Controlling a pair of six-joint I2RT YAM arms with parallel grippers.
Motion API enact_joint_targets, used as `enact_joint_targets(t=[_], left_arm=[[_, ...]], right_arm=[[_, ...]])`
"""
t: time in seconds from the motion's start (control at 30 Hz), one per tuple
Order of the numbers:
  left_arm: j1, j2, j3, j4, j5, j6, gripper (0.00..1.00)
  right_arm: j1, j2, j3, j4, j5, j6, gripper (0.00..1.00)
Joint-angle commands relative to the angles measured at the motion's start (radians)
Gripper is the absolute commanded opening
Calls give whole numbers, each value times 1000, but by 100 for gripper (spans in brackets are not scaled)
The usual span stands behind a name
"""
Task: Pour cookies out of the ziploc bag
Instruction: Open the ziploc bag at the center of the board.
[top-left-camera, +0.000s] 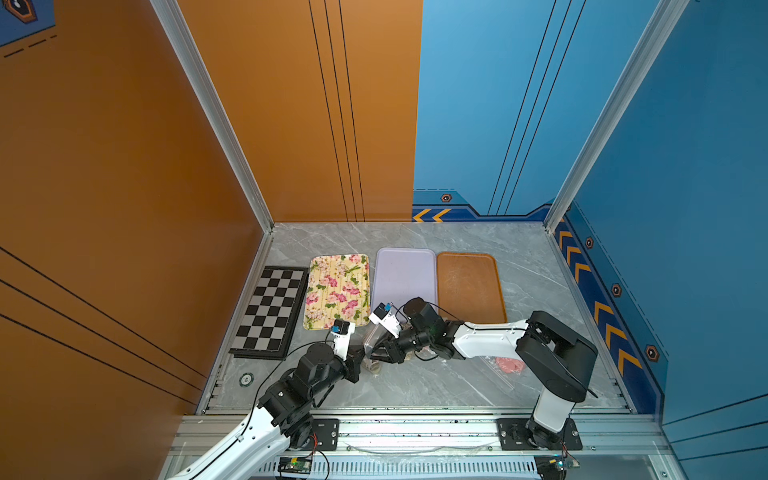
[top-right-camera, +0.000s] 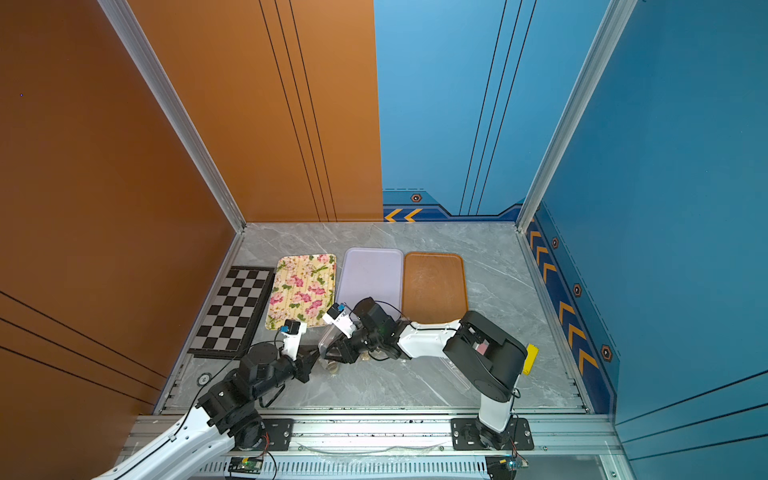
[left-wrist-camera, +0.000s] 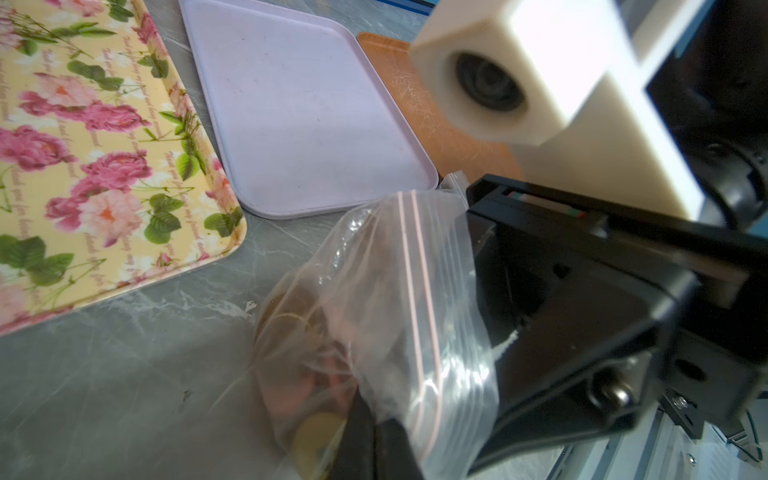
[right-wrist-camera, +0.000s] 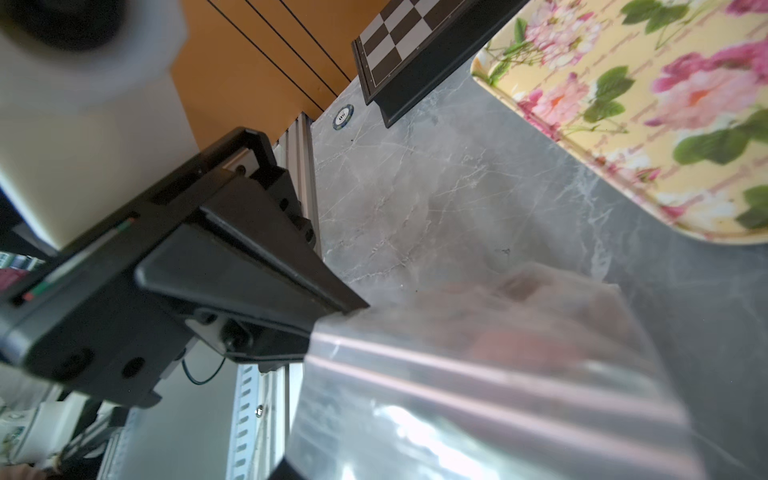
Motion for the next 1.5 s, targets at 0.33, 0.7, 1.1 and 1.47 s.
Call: enact_joint_targets(t=[0.33,0.7,1.1,1.47], left_arm=[[-5,-15,-1,22,13,8,0],[-4,-29,2,-17,-19,7,0],[-6,21,12,-10,-32,5,0],[-9,10,5,-8,-24,5,0]], right_arm=[[-14,-40,-1,-20,62,-21,0],[-50,-85,-48,-1,159,-4,0],[-90,-124,-78,-20,228,14,0],[-96,-141,-85,-29,245,-1,0]])
